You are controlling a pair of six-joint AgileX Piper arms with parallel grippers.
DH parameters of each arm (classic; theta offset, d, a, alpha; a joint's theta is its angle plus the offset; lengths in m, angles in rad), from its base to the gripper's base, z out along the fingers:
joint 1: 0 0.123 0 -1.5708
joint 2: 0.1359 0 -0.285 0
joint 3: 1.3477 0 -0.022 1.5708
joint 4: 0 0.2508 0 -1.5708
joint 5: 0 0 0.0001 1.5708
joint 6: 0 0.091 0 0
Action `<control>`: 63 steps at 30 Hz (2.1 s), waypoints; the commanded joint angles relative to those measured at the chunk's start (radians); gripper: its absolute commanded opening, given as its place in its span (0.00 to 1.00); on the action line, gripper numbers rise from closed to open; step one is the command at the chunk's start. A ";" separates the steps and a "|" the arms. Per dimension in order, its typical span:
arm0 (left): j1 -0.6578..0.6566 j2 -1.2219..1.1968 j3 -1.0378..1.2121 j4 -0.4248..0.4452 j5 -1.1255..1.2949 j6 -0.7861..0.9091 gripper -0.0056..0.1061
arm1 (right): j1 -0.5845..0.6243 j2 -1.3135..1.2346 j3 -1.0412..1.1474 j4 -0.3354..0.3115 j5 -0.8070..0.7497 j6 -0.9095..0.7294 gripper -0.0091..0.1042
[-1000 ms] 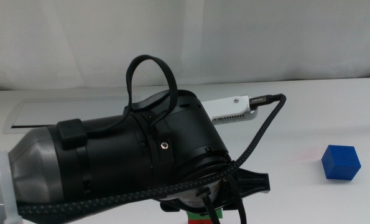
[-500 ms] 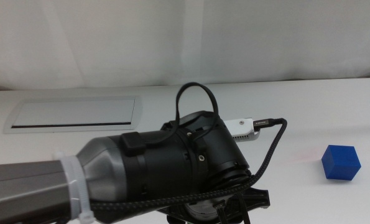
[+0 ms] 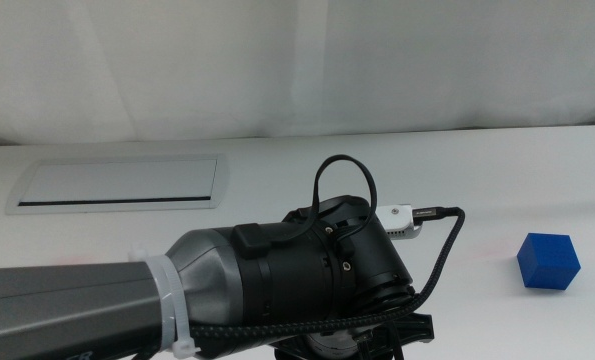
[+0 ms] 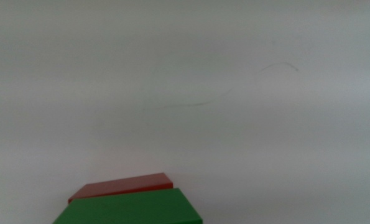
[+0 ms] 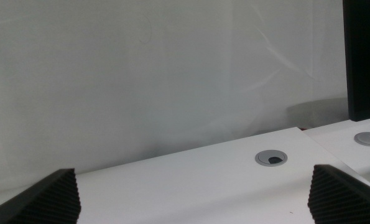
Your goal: Stack red cubes first, then green, then blue cubes in a specific spot.
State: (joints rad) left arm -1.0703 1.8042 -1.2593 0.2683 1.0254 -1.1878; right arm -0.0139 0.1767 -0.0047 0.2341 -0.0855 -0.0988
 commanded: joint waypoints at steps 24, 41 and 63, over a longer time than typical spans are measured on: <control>-0.006 0.032 -0.003 0.041 -0.021 -0.025 0.86 | -0.007 0.002 0.041 -0.006 -0.005 -0.006 0.99; -0.006 -0.135 -0.036 0.142 -0.030 0.043 0.88 | -0.007 0.002 0.041 -0.006 -0.005 -0.006 0.99; 0.889 -0.527 -0.090 0.017 -0.088 0.734 0.87 | -0.007 0.002 0.041 0.008 -0.014 0.013 0.99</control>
State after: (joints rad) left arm -0.2676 1.2948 -1.3588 0.3696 0.9416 -0.5365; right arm -0.0139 0.1767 -0.0047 0.2377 -0.0873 -0.0948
